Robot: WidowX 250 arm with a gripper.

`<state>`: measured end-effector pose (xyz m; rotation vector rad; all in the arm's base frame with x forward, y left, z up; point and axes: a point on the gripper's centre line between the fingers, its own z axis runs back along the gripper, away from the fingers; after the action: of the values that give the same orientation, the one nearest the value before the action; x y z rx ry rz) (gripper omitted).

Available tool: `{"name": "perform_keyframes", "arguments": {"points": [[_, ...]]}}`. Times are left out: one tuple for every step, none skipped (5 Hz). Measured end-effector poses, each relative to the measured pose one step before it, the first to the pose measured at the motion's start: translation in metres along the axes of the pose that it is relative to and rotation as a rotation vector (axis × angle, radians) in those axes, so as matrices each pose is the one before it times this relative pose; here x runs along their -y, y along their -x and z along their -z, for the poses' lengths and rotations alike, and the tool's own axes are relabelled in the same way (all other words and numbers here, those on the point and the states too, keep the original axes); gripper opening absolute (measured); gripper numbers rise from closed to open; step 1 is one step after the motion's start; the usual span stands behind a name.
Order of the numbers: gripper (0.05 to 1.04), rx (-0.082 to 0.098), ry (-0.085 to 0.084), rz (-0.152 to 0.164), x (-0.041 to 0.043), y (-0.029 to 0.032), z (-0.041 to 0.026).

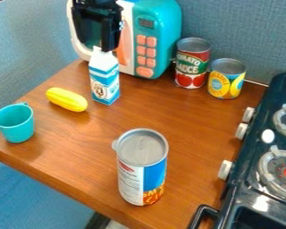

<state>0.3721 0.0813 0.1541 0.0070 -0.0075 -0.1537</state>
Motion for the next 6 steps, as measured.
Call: {"name": "perform_keyframes", "arguments": {"points": [[1.001,-0.0036,-0.0052,-0.0057,-0.00311,-0.00541,0.00241],[1.001,-0.0211,-0.0215,-0.0026,-0.00493,-0.00083,0.00447],[1.001,-0.0235,0.0071,-0.0012,-0.0012,-0.00322,0.00655],[1.001,0.006,-0.0104,-0.0063,-0.00254,-0.00316,-0.00154],[1.001,-0.0314,-0.0196,-0.0036,-0.00501,-0.00174,0.01054],[1.001,-0.0023,-0.0203,-0.0026,-0.00422,-0.00267,0.00112]]}}
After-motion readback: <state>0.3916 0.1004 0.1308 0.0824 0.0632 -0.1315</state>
